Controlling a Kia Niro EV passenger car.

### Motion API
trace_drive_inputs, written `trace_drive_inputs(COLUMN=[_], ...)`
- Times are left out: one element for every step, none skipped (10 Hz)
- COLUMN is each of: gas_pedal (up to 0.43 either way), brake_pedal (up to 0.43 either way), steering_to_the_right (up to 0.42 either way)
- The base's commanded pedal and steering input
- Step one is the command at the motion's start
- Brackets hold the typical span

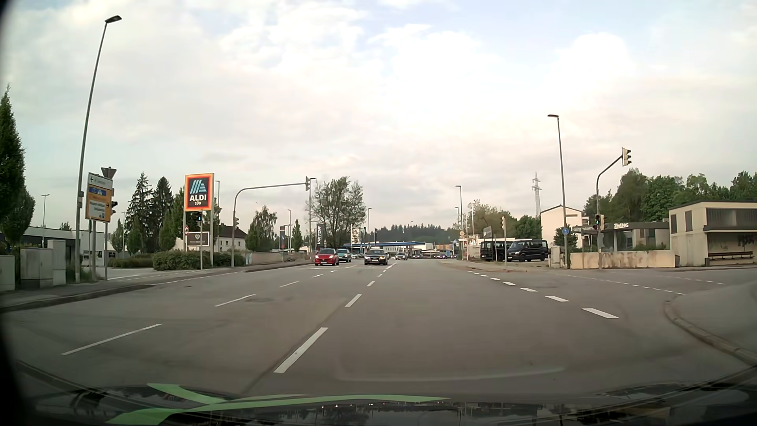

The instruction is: Follow the waypoints while adhering to traffic rules and regulations

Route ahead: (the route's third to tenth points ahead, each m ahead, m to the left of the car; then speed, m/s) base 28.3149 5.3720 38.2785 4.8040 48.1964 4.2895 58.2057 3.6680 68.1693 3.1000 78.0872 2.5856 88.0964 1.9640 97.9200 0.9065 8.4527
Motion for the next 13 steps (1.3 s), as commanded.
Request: trace_drive_inputs(gas_pedal=[0.209, 0.209, 0.209, 0.197, 0.197, 0.197, 0.197, 0.197, 0.197, 0.197, 0.197, 0.197, 0.197], brake_pedal=[0.0, 0.0, 0.0, 0.0, 0.0, 0.0, 0.0, 0.0, 0.0, 0.0, 0.0, 0.0, 0.0], steering_to_the_right=[0.0, 0.0, 0.0, 0.0, 0.0, 0.001, 0.001, 0.001, 0.001, 0.001, 0.001, 0.001, 0.001])
